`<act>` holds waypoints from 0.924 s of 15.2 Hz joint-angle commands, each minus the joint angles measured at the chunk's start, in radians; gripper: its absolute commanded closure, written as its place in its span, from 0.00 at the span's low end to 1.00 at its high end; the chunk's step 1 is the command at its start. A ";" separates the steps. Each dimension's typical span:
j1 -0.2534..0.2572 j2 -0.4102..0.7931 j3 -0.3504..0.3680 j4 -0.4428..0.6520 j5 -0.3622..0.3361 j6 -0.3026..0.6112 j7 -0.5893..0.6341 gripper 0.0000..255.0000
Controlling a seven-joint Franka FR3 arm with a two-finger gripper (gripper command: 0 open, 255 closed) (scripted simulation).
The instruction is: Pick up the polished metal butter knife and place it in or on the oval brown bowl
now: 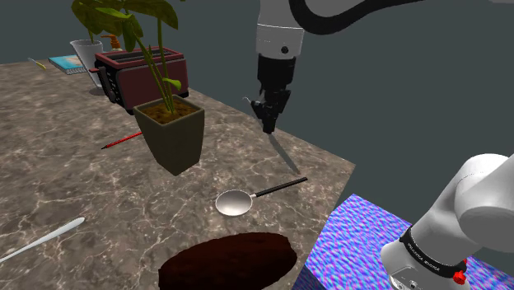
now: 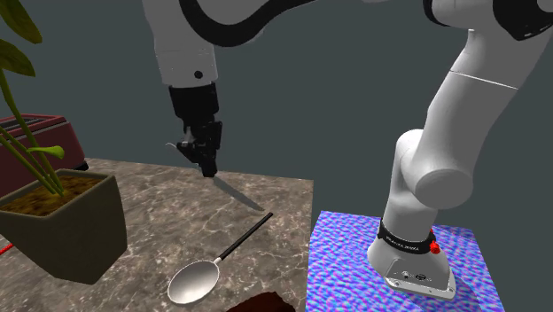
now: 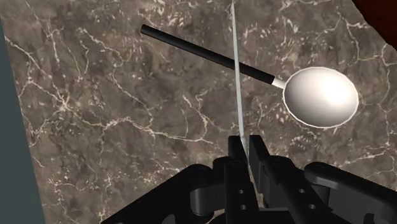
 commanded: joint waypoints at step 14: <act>0.144 0.072 0.237 0.116 0.019 -0.018 0.384 1.00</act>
